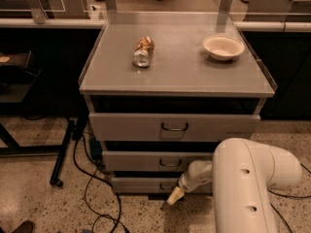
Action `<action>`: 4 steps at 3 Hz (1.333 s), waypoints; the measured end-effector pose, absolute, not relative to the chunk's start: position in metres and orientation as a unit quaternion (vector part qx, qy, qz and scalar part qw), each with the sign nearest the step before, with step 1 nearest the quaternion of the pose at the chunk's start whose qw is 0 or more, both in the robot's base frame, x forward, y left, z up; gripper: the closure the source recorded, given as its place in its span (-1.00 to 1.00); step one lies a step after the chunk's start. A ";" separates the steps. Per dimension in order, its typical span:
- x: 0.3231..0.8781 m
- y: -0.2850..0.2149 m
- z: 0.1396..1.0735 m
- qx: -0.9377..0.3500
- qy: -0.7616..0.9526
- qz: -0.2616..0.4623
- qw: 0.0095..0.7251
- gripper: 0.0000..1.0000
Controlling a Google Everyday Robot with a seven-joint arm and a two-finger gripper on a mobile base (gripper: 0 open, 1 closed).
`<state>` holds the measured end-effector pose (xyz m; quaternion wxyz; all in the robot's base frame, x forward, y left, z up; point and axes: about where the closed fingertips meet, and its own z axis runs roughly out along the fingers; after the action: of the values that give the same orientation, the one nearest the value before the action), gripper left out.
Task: Open bottom drawer
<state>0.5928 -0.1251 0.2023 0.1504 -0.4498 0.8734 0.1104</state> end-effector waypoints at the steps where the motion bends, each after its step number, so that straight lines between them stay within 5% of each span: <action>1: 0.582 -0.117 0.189 -0.456 0.871 0.120 0.137 -1.00; 4: 0.510 -0.143 0.194 -0.444 0.877 0.155 0.094 -1.00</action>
Offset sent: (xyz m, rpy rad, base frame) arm -0.0907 -0.0008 -0.0325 0.0218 0.1728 0.0390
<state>0.5095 -0.1431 0.1936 0.0938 -0.4444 0.8774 0.1546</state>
